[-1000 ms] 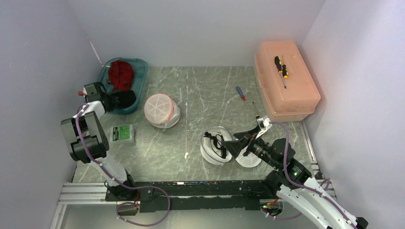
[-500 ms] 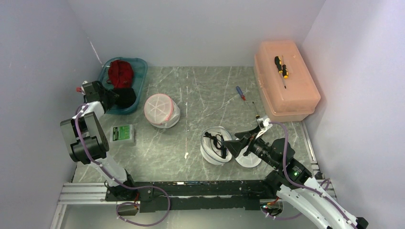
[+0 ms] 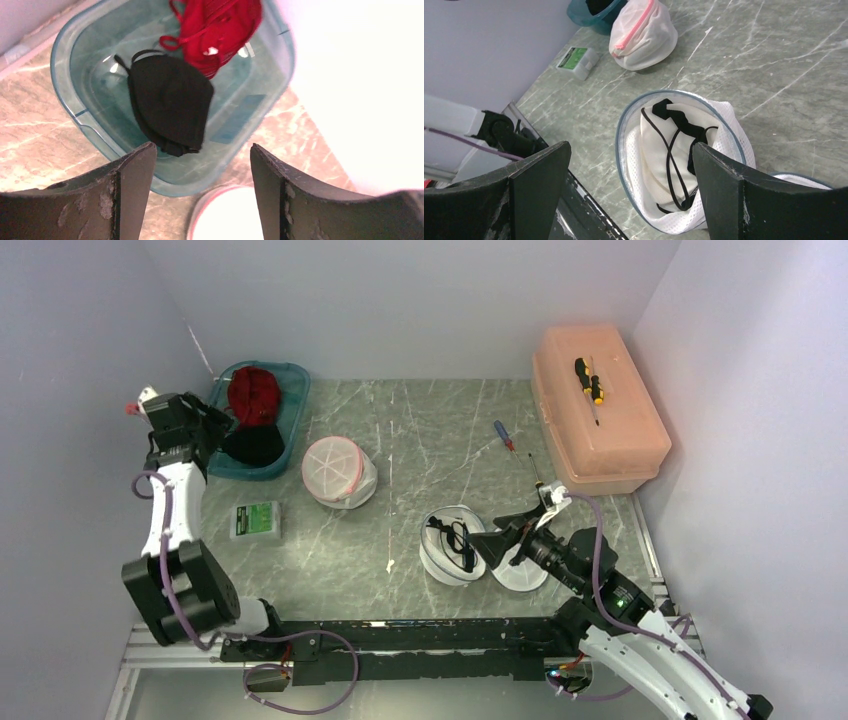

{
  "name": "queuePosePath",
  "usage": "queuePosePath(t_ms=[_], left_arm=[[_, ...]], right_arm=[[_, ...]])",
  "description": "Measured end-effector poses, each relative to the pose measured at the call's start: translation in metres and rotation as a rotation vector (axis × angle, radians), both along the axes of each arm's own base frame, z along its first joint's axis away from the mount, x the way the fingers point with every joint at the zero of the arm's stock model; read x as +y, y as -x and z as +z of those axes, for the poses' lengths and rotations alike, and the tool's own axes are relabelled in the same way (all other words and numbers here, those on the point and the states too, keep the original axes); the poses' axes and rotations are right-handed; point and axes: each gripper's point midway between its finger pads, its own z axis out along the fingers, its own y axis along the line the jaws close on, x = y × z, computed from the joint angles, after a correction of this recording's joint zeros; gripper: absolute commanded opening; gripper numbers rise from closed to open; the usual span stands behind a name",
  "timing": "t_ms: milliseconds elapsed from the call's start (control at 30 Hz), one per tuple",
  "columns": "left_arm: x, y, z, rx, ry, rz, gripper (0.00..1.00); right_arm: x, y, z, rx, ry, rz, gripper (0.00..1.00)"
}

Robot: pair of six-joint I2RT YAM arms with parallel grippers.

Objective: Unzip the laundry bag and remove the bra
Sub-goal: Place the bra in the bin, then pick up the bra from the laundry bag.

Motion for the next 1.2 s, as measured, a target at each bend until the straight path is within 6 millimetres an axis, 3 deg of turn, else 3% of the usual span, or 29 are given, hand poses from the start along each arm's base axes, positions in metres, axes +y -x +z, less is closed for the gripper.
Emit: queuePosePath(t_ms=[67,133,233,300,333,400,500,633,733,833,1000,1200], left_arm=[[-0.009,0.007,0.031,-0.054,-0.024,-0.013,0.74],[-0.032,0.011,0.062,-0.101,-0.065,-0.059,0.74],[-0.103,0.01,0.098,-0.16,-0.12,-0.229,0.73],[-0.171,0.016,0.111,-0.192,-0.137,-0.398,0.72],[-0.214,0.025,0.11,-0.195,-0.135,-0.508,0.72],[-0.272,0.047,0.097,-0.17,-0.126,-0.667,0.72],[-0.327,0.081,0.064,-0.1,-0.12,-0.835,0.73],[-0.384,0.128,0.011,0.026,-0.113,-1.023,0.72],[-0.406,0.155,-0.025,0.116,-0.11,-1.11,0.71],[-0.413,0.169,-0.048,0.166,-0.082,-1.148,0.7],[-0.416,0.184,-0.07,0.195,-0.021,-1.183,0.72],[-0.422,0.205,-0.082,0.184,0.034,-1.234,0.67]], right_arm=[[-0.001,-0.003,0.003,0.004,-0.003,-0.014,0.96],[-0.001,-0.006,0.006,0.016,0.001,-0.03,0.95],[0.001,-0.015,0.006,0.057,0.04,-0.058,0.91],[0.004,-0.023,0.003,0.096,0.08,-0.076,0.88],[0.007,-0.027,-0.001,0.121,0.104,-0.082,0.86],[0.01,-0.032,-0.013,0.158,0.14,-0.087,0.83],[0.013,-0.033,-0.027,0.2,0.177,-0.076,0.79],[0.02,-0.03,-0.04,0.246,0.196,-0.043,0.72],[0.023,-0.029,-0.052,0.279,0.207,-0.032,0.69],[0.027,-0.026,-0.062,0.311,0.216,-0.019,0.69],[0.038,-0.022,-0.071,0.336,0.235,0.011,0.7],[0.047,-0.024,-0.091,0.375,0.285,0.016,0.68]])
